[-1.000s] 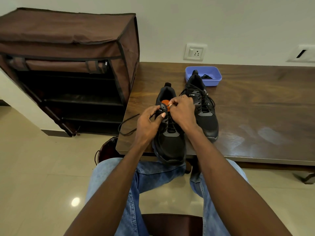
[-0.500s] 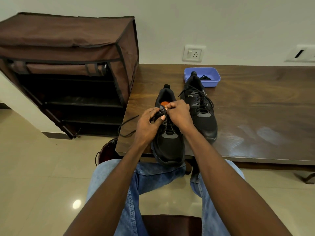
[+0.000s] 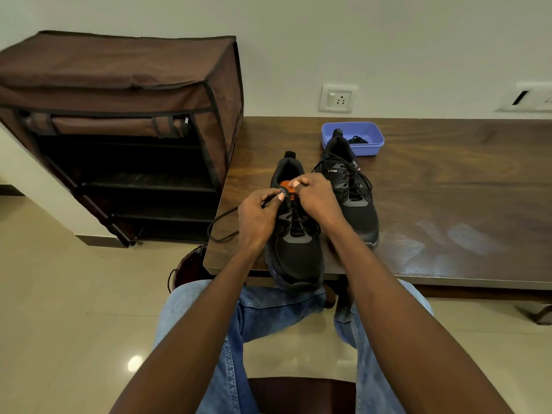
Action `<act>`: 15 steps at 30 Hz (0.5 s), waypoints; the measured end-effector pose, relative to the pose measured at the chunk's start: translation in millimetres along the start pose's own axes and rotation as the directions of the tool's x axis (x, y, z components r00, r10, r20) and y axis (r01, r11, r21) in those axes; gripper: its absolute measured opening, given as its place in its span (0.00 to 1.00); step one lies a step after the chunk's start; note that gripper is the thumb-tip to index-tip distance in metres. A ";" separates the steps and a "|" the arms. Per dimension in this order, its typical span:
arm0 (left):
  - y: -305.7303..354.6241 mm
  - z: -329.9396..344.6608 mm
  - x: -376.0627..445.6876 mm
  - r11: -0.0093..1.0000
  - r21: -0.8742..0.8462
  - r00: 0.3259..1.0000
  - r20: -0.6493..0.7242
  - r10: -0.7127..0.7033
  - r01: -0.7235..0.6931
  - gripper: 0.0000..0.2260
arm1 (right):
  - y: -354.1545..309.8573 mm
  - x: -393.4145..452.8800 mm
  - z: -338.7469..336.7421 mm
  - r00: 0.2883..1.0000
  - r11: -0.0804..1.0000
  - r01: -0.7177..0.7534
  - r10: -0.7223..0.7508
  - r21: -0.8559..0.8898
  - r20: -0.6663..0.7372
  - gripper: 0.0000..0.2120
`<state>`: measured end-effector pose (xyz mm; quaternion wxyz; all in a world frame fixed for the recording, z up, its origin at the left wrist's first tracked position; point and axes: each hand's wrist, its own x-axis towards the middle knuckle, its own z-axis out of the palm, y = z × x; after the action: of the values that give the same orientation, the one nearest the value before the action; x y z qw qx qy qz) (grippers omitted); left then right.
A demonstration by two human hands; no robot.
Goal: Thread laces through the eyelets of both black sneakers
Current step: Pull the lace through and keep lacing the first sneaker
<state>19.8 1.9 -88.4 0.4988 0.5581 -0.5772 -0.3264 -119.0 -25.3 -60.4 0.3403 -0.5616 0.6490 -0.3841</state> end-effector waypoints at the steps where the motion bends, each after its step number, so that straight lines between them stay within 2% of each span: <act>1: 1.7 1.6 0.2 1.000 0.025 1.000 -0.019 0.002 -0.002 0.06 | 0.3 -0.7 -2.1 1.000 1.000 0.006 -0.006 -0.002 -0.007 0.14; 5: 5.6 3.2 1.3 0.999 0.008 0.992 -0.117 -0.048 0.050 0.05 | 6.6 -3.1 -8.8 0.998 0.998 -0.050 0.051 -0.042 0.033 0.12; 8: 1.5 -12.2 5.8 0.975 -0.194 0.926 -0.337 -0.171 0.109 0.04 | 8.0 -4.2 -13.8 0.995 0.996 -0.084 0.085 -0.032 0.043 0.12; 9: 3.1 -21.7 9.2 0.954 -0.283 0.877 -0.429 -0.218 0.098 0.03 | 7.5 -4.5 -14.8 0.996 0.996 -0.082 0.083 -0.037 0.038 0.12; 11: 8.0 -45.4 20.1 0.900 -0.435 0.736 -0.599 -0.317 0.034 0.03 | 7.3 -5.9 -16.5 0.996 0.996 -0.077 0.079 -0.037 0.039 0.13; 13: 10.3 -71.0 32.9 0.853 -0.522 0.585 -0.697 -0.416 -0.015 0.06 | 7.4 -6.2 -17.2 0.995 0.996 -0.087 0.088 -0.031 0.052 0.13; 14: 8.0 -79.9 37.5 0.836 -0.548 0.539 -0.707 -0.458 -0.010 0.07 | 7.4 -6.0 -17.9 0.994 0.995 -0.090 0.092 -0.033 0.055 0.13; 15: 3.4 -85.9 40.5 0.834 -0.551 0.529 -0.698 -0.482 0.033 0.05 | 6.9 -6.2 -18.4 0.994 0.995 -0.089 0.091 -0.034 0.057 0.13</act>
<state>104.3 -21.4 -51.8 0.7707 0.5855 -0.0900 -0.2346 -137.5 -16.5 -57.7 0.3674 -0.5482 0.6692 -0.3415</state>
